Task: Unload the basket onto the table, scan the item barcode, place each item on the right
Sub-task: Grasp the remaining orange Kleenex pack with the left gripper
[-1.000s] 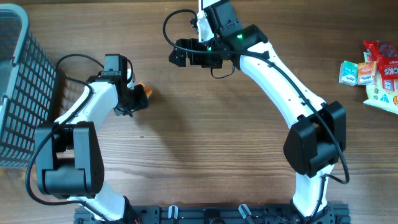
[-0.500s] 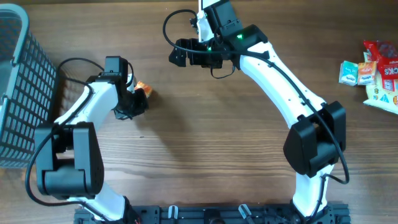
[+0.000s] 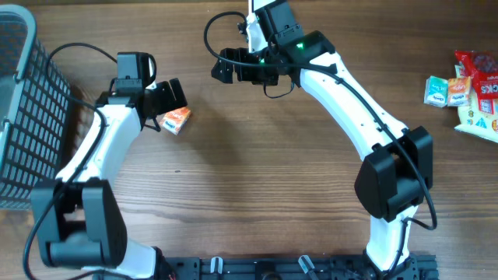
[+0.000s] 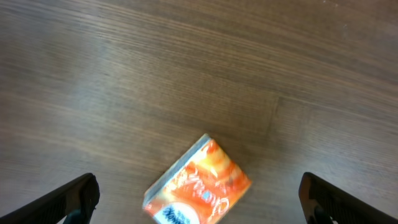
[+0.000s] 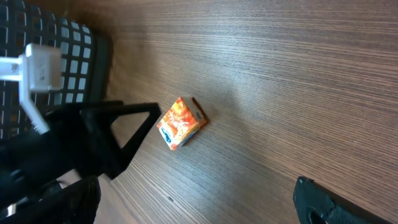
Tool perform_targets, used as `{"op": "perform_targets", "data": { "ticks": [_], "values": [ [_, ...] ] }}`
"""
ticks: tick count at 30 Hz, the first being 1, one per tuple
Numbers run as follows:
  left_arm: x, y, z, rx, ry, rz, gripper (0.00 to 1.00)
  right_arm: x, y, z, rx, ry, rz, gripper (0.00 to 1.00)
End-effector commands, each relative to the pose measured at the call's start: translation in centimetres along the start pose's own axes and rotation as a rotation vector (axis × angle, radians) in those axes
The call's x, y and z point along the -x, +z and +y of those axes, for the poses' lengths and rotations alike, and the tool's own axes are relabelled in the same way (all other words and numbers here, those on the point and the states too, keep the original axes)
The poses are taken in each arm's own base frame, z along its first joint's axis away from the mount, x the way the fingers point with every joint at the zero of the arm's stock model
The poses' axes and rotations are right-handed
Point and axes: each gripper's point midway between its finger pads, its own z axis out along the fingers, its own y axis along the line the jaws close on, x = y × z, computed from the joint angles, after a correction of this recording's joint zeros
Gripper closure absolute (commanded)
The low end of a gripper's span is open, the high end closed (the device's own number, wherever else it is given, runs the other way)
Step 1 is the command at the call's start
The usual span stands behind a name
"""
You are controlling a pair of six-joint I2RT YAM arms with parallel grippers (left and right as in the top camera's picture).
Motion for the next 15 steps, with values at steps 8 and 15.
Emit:
{"op": "perform_targets", "data": {
  "ticks": [8,15],
  "values": [
    [-3.1,4.6,-1.8,-0.133,0.027,0.15,0.1,-0.1,0.3,-0.4,-0.012,0.011,0.002,0.0],
    [-4.7,4.5,-2.3,-0.17,0.036,0.216,0.45,-0.1,0.3,-0.4,-0.013,0.01,0.002,0.0]
  ]
}}
